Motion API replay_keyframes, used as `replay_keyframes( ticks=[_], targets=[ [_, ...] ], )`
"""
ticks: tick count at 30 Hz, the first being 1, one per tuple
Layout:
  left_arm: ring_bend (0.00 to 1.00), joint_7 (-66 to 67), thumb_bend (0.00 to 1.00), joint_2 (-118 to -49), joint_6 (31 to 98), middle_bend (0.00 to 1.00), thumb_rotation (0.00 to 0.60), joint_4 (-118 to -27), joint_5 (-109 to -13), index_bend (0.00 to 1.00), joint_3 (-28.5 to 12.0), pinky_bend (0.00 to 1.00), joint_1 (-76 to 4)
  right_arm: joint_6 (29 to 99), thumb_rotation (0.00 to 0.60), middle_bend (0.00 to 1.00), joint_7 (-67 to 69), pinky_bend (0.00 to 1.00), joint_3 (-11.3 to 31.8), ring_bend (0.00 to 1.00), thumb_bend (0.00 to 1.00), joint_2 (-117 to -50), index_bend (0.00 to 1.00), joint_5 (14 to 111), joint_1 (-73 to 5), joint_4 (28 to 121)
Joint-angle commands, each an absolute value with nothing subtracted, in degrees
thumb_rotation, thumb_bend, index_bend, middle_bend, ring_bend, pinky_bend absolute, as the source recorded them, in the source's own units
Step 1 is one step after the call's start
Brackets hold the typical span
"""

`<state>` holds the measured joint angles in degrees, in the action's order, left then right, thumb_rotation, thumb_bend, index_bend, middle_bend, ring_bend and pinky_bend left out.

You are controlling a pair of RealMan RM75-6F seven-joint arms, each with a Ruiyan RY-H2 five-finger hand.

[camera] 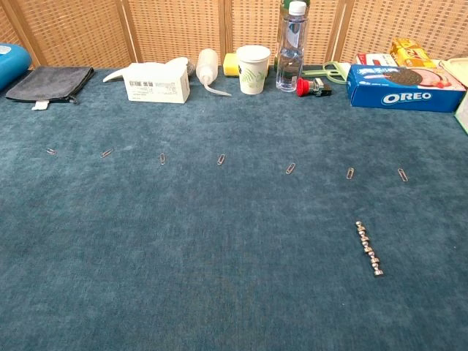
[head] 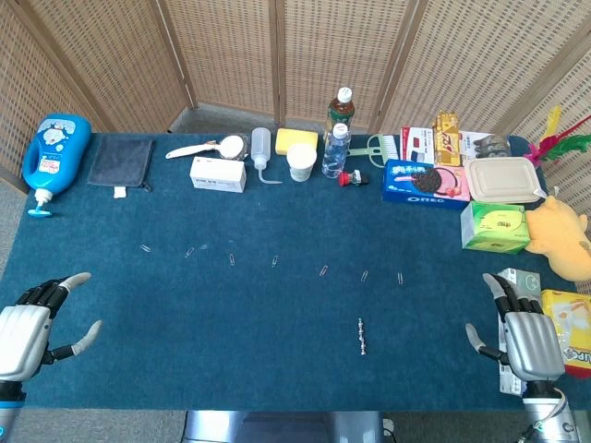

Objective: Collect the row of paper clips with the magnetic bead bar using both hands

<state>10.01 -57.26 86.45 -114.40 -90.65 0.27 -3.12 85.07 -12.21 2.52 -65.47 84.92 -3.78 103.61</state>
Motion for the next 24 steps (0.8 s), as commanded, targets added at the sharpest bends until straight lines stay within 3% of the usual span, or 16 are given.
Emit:
replay_keyframes(
  ticks=[1, 14, 24],
  targets=[
    [0.24, 10.0, 0.5, -57.5, 86.3, 0.27, 0.283, -114.1, -90.6, 0.19, 0.3, 0.27, -3.2, 84.8, 0.41, 0.15, -12.7, 0.23, 2.6, 0.14, 0.39, -65.5, 0.08, 84.8, -4.0, 104.0],
    [0.24, 9.2, 0.5, -56.6, 85.9, 0.27, 0.286, -114.5, -90.4, 0.19, -0.9, 0.27, -4.2, 84.4, 0.409, 0.15, -11.0, 0.23, 2.5, 0.14, 0.39, -65.0, 0.08, 85.5, -4.2, 104.8],
    [0.25, 9.2, 0.5, -55.5, 84.3, 0.27, 0.286, -115.7, -89.2, 0.19, -2.4, 0.27, -6.0, 79.7, 0.41, 0.15, -5.5, 0.23, 1.6, 0.14, 0.39, -62.7, 0.08, 88.5, -6.9, 105.3]
  ],
)
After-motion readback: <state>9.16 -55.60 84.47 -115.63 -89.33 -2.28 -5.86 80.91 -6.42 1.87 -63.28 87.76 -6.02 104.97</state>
